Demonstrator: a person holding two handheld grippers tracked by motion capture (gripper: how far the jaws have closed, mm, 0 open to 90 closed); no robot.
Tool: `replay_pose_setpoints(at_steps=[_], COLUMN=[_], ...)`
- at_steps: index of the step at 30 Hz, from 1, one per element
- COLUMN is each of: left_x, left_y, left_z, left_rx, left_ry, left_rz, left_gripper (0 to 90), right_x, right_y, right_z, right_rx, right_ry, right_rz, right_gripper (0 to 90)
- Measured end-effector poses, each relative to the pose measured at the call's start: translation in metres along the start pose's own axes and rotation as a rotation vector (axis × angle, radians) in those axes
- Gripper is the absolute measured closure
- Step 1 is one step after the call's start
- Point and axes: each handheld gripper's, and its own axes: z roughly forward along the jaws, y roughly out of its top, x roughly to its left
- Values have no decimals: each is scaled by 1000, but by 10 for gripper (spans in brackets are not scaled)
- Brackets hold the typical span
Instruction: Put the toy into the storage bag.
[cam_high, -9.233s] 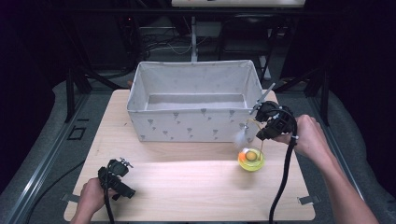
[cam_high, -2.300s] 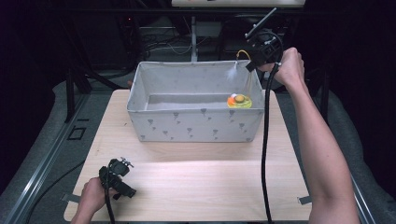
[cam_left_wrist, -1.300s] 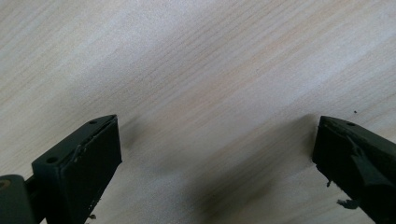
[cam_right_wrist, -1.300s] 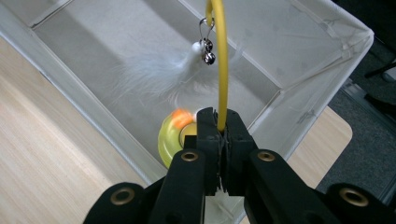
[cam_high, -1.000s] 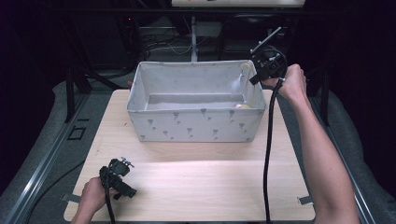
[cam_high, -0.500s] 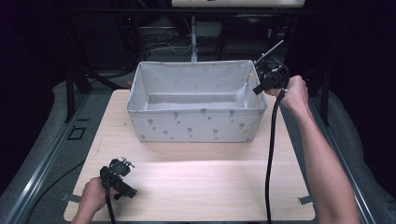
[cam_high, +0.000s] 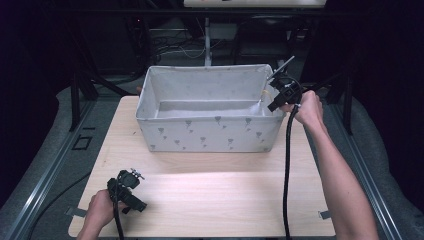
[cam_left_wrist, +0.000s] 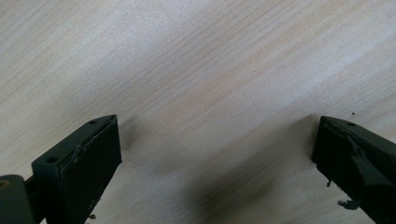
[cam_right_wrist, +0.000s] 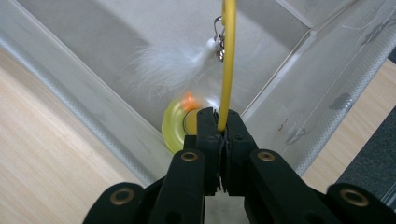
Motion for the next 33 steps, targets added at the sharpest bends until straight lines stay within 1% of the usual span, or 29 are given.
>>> replay_pose_setpoints(at_steps=[2, 3, 4, 5, 7, 11, 14, 15, 17, 18, 20, 22, 24, 25, 27, 31, 32, 33], left_x=[0, 0, 0, 0, 0, 0, 0, 0, 0, 0, -1, -1, -1, -1, -1, -2, -2, -2], left_y=[0, 0, 0, 0, 0, 0, 0, 0, 0, 0, 0, 0, 0, 0, -1, 0, 0, 0], left_z=[0, -1, -1, -1, -2, -1, -1, -1, -1, -1, -2, -2, -2, -2, -2, -2, -2, -2], left_rx=[1, 0, 1, -1, -5, -4, -1, -1, -4, -5, -7, -8, -6, -7, -11, -9, -10, -10], left_ry=[1, 3, 2, 6, 7, 6, 5, 5, 6, 8, 7, 8, 9, 11, 10, 9, 8, 7], left_rz=[-1, 1, 1, 1, -1, 2, 2, 2, 0, 2, -1, 2, 1, 1, -2, 2, -1, 1], left_gripper=[13, 13, 13, 13, 13, 13, 13, 13, 13, 12, 12, 12, 12, 12, 12, 12, 12, 12], right_x=[0, -1, -1, -1, -2, -4, -3, -3, -2, -1, 3, 9, 17, 21, 27, 41, 44, 47], right_y=[0, 1, 0, 0, -1, -2, -2, -2, -3, -3, -4, -6, -9, -11, -13, -22, -25, -27], right_z=[1, 0, 1, 0, -4, -14, -23, -28, -34, -38, -46, -54, -62, -65, -71, -81, -82, -83], right_rx=[-3, 6, 1, 8, -17, -41, -59, -64, -70, -76, -86, -103, -112, -117, -120, -152, -153, -164], right_ry=[-4, -9, -2, 0, 9, 17, 28, 30, 42, 45, 50, 53, 48, 48, 48, 49, 57, 69], right_rz=[9, 3, 9, 3, 19, 29, 36, 35, 34, 35, 33, 24, 9, -2, -13, -37, -52, -53], right_gripper=[878, 877, 874, 863, 832, 776, 695, 650, 587, 539, 459, 357, 242, 212, 157, 123, 107, 99])
